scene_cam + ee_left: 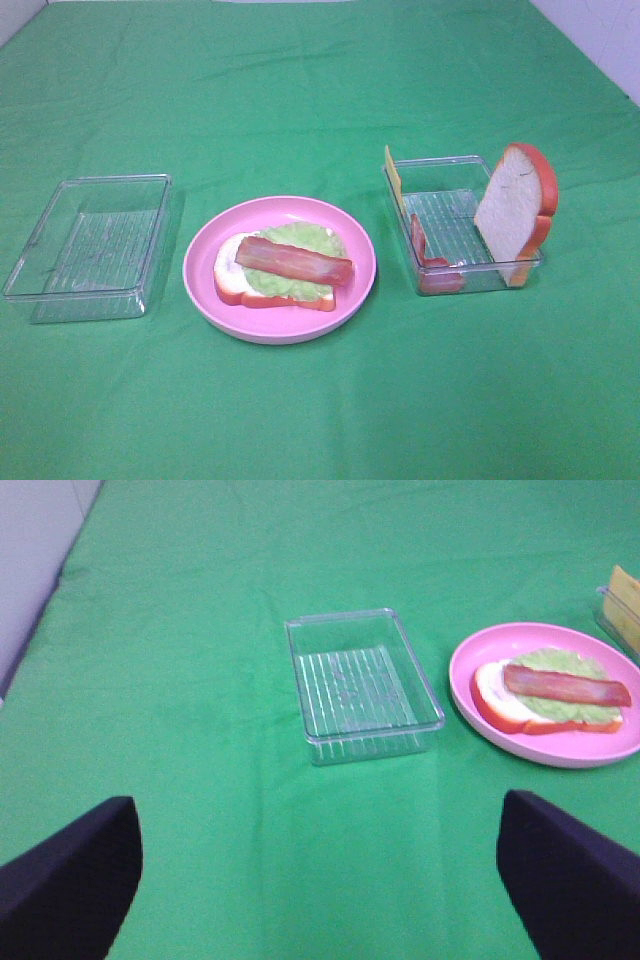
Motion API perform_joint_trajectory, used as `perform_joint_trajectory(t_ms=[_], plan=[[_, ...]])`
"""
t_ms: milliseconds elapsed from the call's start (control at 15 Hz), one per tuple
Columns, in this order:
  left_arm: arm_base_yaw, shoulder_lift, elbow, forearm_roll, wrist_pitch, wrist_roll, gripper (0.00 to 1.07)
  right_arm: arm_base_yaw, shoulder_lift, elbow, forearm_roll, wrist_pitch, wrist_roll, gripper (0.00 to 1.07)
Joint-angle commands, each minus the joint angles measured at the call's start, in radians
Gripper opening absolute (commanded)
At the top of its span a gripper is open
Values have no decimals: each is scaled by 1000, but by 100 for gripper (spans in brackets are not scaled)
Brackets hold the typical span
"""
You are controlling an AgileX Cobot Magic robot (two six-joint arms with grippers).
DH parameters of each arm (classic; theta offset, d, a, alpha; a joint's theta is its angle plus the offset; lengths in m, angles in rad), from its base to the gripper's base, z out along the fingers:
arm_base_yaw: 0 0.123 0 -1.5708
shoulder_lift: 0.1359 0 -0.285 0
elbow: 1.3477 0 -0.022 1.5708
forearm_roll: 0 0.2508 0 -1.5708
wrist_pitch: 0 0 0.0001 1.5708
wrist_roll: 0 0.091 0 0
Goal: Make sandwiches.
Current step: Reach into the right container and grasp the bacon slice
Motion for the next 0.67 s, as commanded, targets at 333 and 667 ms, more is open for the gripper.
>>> perform_joint_trajectory(t_ms=[333,667], plan=[[-4,-24,135,-35,-78,65,88,-2,-7,1,2,-18,-16,97],[0,-22,135,-38,-79,65,88,-2,-6,1,2,-18,-16,97]])
